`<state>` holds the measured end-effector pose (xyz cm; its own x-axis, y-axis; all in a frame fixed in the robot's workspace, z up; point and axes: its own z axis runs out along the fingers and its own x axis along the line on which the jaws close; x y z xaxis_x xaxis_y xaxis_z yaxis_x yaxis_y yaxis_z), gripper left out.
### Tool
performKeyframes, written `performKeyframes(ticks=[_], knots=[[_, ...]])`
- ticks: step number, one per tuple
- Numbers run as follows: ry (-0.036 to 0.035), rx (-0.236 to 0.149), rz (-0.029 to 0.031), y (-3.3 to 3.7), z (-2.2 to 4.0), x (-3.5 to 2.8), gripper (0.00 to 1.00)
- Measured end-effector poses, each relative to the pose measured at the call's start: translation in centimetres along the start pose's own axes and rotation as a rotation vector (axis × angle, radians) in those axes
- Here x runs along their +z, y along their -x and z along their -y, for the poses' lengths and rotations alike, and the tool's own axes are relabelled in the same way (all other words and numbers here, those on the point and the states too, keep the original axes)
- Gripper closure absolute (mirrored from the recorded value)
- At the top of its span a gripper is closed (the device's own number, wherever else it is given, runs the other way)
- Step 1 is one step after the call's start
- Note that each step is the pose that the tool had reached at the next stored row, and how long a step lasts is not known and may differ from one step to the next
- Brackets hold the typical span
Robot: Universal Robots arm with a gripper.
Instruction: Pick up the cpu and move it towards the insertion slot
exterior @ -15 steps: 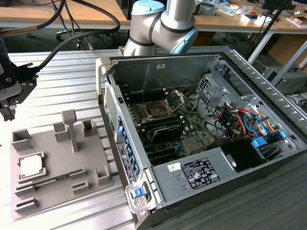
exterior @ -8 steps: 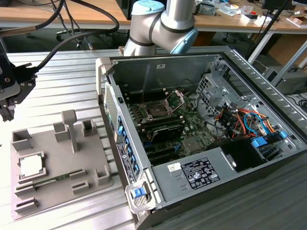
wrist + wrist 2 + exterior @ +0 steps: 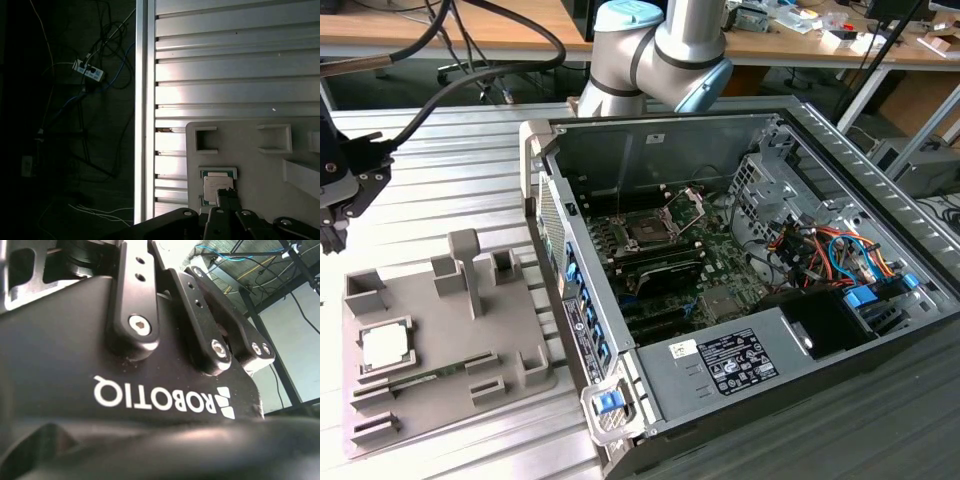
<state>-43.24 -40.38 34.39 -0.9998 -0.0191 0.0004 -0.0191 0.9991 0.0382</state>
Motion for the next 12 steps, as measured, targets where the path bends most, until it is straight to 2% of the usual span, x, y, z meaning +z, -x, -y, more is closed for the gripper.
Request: performKeyframes(ticks=[12], knots=[[0.0000, 0.000, 0.0000, -0.38, -0.01, 0.04, 0.89]])
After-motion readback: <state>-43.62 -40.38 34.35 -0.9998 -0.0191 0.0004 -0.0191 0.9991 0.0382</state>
